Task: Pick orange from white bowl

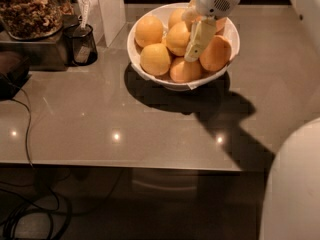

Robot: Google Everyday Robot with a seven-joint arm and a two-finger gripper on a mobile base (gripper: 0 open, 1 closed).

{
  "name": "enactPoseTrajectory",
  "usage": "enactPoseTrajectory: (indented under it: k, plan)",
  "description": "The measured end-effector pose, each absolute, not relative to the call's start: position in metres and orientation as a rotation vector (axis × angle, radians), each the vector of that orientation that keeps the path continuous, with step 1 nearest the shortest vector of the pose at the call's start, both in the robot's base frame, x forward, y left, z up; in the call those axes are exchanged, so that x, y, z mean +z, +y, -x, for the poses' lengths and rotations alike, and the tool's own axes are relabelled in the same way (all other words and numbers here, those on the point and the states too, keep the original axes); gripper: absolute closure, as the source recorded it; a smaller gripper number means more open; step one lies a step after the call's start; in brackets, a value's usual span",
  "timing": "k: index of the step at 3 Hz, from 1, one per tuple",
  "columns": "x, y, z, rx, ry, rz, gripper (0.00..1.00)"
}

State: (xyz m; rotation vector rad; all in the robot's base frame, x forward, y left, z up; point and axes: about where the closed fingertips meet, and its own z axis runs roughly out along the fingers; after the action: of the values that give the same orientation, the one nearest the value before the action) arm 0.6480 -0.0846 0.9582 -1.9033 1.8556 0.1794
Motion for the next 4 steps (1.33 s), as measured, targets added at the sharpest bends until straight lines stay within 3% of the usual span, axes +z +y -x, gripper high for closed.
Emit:
enactPoseTrajectory:
  k: [1, 2, 4]
  plan:
    - [0.9363, -0.0756, -0.6639, 0.236, 1.852, 1.924, 0.22]
    - [0.9281, -0.0734, -0.6667, 0.267, 1.86, 1.928, 0.4]
    - [0.9273, -0.0717, -0.6691, 0.291, 1.873, 1.935, 0.87]
